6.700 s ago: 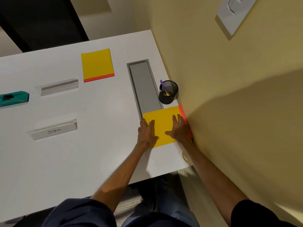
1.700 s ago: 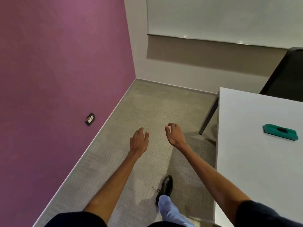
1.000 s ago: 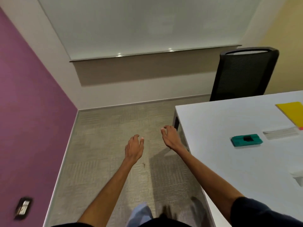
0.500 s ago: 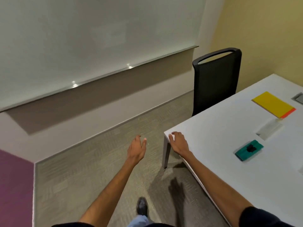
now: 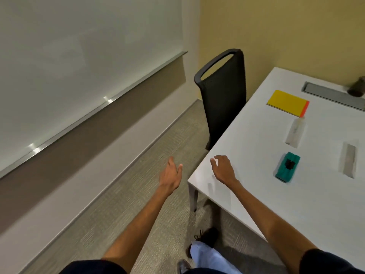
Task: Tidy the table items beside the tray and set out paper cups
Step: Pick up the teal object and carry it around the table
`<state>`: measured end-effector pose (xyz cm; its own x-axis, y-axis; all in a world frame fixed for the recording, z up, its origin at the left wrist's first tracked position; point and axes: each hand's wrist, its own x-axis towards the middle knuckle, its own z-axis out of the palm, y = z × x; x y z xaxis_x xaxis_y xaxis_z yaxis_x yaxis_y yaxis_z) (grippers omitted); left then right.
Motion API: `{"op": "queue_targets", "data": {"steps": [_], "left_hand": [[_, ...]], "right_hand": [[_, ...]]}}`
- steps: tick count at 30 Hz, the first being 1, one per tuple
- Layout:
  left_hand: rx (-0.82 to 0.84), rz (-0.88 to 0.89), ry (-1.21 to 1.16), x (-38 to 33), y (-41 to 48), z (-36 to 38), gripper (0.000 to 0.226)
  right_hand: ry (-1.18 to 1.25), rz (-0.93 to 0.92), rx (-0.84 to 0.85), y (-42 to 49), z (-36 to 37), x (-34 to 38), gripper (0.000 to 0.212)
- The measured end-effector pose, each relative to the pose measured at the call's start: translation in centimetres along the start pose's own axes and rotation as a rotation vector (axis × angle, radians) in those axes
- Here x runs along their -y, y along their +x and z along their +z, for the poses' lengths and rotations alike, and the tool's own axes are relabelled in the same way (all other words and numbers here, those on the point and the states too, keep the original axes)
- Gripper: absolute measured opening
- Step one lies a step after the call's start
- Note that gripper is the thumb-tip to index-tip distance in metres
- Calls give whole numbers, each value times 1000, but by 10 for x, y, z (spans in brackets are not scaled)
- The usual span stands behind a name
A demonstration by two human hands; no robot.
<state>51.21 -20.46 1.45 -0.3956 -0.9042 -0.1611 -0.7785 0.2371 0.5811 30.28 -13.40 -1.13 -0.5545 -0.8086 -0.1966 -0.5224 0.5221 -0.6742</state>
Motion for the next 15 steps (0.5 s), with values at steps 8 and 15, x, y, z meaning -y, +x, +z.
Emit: {"op": "queue_targets", "data": {"steps": [8, 15], "left_hand": [[224, 198, 182, -57, 90, 32, 61], [330, 365, 340, -147, 157, 66, 70]], "right_hand": [[86, 167, -153, 69, -30, -42, 43], [77, 328, -275, 94, -79, -82, 45]]}}
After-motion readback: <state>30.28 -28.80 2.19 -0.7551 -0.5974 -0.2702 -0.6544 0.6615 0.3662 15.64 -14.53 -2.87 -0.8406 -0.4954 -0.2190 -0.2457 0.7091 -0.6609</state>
